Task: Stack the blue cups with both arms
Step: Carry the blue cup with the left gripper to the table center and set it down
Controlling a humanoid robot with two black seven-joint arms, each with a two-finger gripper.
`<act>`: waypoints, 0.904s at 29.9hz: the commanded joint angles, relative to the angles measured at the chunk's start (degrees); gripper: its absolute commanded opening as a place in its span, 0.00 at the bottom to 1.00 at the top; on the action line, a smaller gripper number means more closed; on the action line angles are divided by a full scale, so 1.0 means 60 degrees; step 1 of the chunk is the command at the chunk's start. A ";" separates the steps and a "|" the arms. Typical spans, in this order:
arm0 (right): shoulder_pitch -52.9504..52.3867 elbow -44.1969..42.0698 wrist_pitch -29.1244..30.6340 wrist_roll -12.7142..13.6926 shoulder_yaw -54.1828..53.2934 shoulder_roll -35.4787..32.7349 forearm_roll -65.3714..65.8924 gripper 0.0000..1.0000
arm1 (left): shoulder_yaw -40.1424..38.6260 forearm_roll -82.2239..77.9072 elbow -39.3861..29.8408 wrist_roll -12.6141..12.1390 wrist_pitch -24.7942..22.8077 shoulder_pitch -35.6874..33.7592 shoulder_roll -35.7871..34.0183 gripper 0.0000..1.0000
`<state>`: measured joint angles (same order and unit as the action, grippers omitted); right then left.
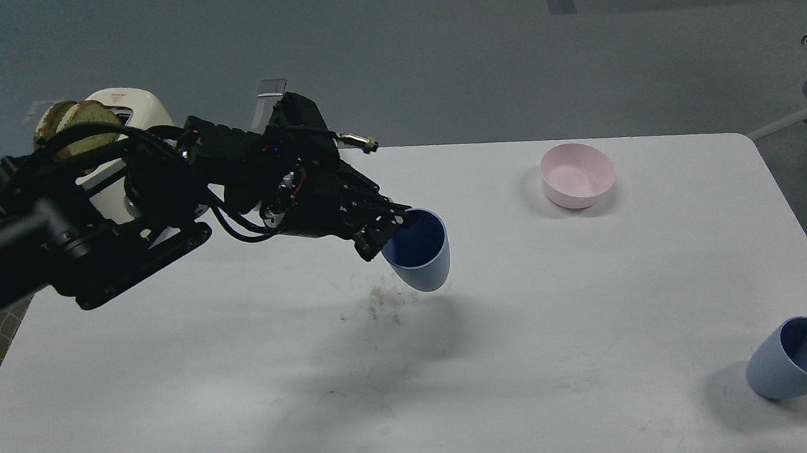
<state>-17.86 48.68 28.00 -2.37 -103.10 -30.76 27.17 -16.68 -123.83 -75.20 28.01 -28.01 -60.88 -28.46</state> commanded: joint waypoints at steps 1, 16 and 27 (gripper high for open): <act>0.0105 0.0002 0.0000 0.0000 -0.0073 0.0000 -0.0002 1.00 | 0.0231 -0.0196 0.0520 -0.0001 0.0001 0.0038 0.0379 0.00; 0.0134 0.0119 0.0000 0.0014 -0.0087 0.0073 -0.0002 1.00 | 0.0730 -0.0196 0.1371 -0.0001 0.0001 0.0068 0.0965 0.06; 0.0251 0.0148 0.0000 0.0014 -0.0087 0.0059 -0.0002 1.00 | 0.0657 -0.0196 0.1356 -0.0001 0.0001 0.0009 0.0965 0.65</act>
<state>-16.49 49.50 28.00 -2.28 -103.62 -30.32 27.16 -12.31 -125.00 -66.95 27.99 -28.01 -60.49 -22.71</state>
